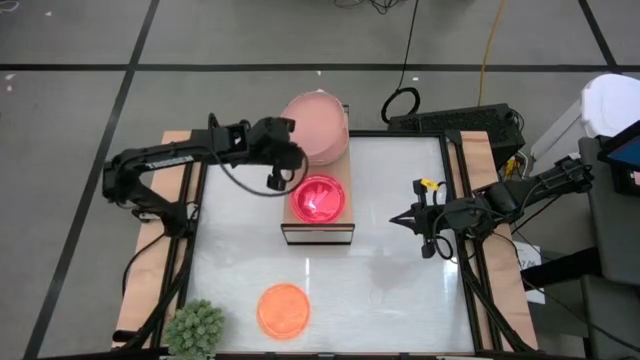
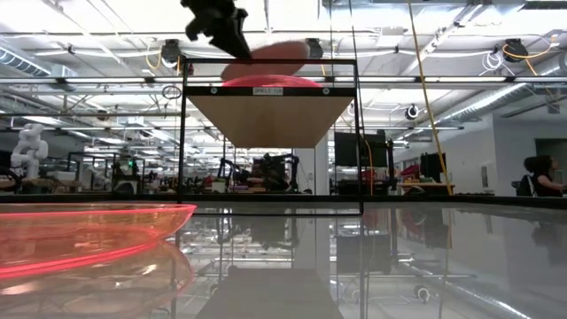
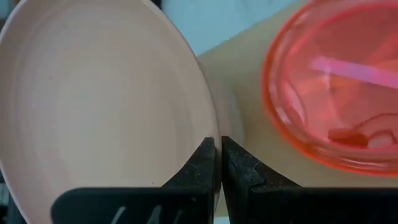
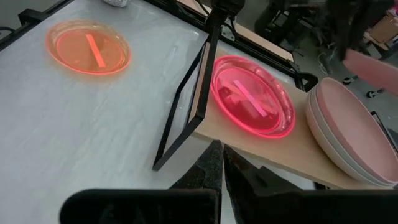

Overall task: Place and stack plates onto a shelf
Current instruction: Stack the light orange plate on top of the light orange plate on the shelf

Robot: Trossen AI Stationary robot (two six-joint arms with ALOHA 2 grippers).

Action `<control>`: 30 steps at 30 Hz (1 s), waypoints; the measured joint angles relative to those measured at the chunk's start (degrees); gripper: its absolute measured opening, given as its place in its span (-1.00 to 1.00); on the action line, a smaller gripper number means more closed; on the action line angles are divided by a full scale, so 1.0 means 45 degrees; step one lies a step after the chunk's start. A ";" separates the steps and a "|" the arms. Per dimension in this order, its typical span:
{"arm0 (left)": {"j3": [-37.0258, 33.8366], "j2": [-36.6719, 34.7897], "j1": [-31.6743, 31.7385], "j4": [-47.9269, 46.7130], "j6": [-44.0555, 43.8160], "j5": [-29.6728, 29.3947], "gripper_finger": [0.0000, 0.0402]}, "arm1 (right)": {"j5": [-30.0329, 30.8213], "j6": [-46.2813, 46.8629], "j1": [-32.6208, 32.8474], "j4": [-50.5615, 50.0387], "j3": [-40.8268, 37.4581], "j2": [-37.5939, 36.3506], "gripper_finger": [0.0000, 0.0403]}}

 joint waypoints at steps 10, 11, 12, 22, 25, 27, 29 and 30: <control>0.0000 0.0871 0.0489 0.0319 -0.0324 0.0073 -0.84 | 0.0001 -0.0107 0.0000 -0.0280 0.0000 -0.0005 -1.00; 0.0000 0.0915 0.0485 0.0315 -0.0324 0.0078 -0.83 | 0.0001 -0.0107 0.0000 -0.0254 0.0000 -0.0005 -1.00; 0.0000 0.0965 0.0471 0.0320 -0.0324 0.0087 -0.83 | 0.0001 -0.0107 0.0000 -0.0253 0.0000 -0.0005 -1.00; 0.0000 0.1000 0.0471 0.0633 -0.1023 0.0082 -0.81 | 0.0001 -0.0039 0.0000 -0.0256 0.0000 -0.0005 -1.00; 0.0000 0.1000 0.0471 0.0569 -0.1044 0.0081 -0.81 | -0.0004 -0.0015 0.0000 -0.0258 0.0000 -0.0005 -1.00; 0.0000 0.1000 0.0471 0.0568 -0.1160 0.0081 -0.81 | 0.0001 0.0000 0.0000 -0.0258 0.0000 -0.0005 -1.00; 0.0000 0.1000 0.0471 0.0568 -0.1350 0.0126 -0.79 | -0.0002 0.0034 0.0000 -0.0258 0.0000 -0.0005 -1.00; 0.0000 0.1000 0.0473 0.0568 -0.1425 0.0126 -0.78 | 0.0001 0.0034 0.0000 -0.0258 0.0000 -0.0005 -1.00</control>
